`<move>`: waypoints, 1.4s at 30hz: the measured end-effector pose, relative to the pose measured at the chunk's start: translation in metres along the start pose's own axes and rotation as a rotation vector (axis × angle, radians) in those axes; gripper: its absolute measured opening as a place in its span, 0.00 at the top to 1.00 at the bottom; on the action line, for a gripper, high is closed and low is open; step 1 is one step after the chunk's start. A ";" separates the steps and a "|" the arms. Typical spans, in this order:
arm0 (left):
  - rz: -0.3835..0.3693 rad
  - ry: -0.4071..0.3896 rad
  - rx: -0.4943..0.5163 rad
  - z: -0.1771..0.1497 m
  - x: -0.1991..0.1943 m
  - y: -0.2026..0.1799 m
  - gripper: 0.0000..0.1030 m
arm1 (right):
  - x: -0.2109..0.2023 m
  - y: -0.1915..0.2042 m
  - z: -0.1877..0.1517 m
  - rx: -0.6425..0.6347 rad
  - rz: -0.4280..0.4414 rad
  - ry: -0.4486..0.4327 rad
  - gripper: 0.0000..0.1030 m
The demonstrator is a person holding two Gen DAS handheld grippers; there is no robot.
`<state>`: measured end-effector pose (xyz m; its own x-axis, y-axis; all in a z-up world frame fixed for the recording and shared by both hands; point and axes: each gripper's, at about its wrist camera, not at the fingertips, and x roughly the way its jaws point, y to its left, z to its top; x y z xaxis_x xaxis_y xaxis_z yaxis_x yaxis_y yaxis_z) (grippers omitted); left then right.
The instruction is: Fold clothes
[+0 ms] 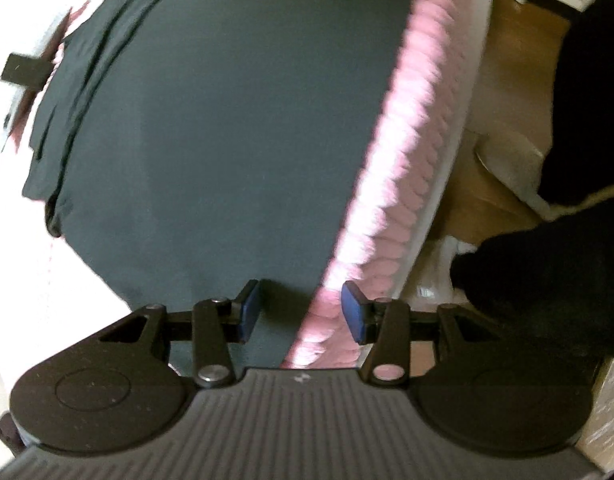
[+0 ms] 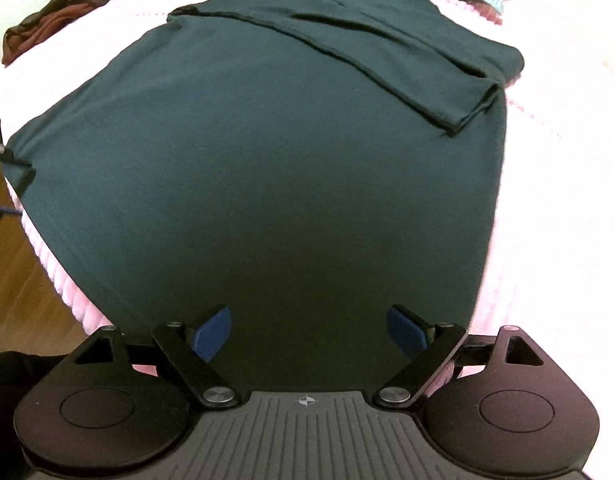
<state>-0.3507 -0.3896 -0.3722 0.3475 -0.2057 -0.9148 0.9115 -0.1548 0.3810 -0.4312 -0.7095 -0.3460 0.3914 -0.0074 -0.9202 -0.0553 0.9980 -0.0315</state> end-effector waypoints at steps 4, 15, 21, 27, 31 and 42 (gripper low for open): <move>0.052 0.034 0.082 -0.016 0.005 0.007 0.62 | -0.007 0.002 -0.004 0.001 -0.004 -0.007 0.15; 0.062 0.047 0.236 -0.046 0.016 0.014 0.84 | -0.011 0.010 -0.005 -0.032 -0.012 -0.019 0.15; 0.052 0.020 0.066 -0.033 -0.005 0.048 0.94 | -0.021 0.031 -0.014 -0.174 0.012 -0.046 0.15; -0.068 -0.016 -0.305 -0.025 -0.031 0.107 0.97 | -0.014 0.076 -0.037 -0.411 0.098 -0.073 0.15; -0.073 -0.023 -0.390 -0.024 -0.041 0.130 0.97 | 0.002 0.097 -0.043 -0.474 0.079 -0.081 0.15; 0.003 0.093 0.131 -0.039 -0.008 0.040 0.84 | 0.001 0.057 -0.053 -0.437 0.029 -0.032 0.15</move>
<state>-0.3088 -0.3568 -0.3553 0.3744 -0.1166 -0.9199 0.8761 -0.2805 0.3922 -0.4831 -0.6563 -0.3693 0.4122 0.0292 -0.9106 -0.4471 0.8773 -0.1743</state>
